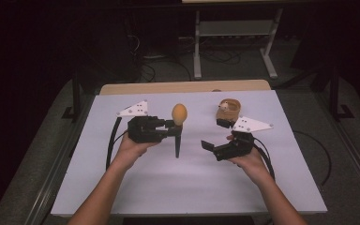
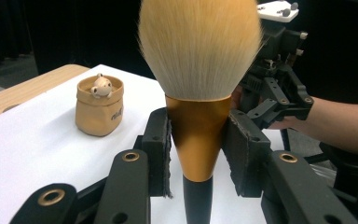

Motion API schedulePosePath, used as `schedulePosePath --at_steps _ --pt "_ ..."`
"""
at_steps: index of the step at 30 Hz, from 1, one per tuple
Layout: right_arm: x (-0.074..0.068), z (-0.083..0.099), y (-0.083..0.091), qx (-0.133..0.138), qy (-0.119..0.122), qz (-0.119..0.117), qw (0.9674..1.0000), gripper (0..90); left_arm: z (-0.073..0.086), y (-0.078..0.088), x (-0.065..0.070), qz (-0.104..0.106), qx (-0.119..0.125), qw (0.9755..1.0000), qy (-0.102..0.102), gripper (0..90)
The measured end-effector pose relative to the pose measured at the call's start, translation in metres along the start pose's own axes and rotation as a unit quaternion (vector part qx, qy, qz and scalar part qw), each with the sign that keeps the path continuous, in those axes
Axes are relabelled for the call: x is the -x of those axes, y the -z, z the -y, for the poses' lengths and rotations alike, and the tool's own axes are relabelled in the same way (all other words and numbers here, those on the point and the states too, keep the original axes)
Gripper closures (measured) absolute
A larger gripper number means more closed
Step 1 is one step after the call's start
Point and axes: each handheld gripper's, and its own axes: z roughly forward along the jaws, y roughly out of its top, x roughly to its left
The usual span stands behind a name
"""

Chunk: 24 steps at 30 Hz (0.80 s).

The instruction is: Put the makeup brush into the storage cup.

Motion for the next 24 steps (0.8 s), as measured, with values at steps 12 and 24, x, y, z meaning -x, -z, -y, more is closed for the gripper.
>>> schedulePosePath --at_steps 12,24 --pt "-0.005 0.004 -0.006 -0.01 0.0 -0.017 0.9998 0.0 0.002 -0.011 0.004 -0.003 -0.003 1.0 0.0 63.1" --pt "-0.011 0.003 -0.008 -0.013 0.0 -0.022 0.9997 0.0 0.004 -0.02 0.009 -0.015 0.003 0.9999 -0.002 63.1"
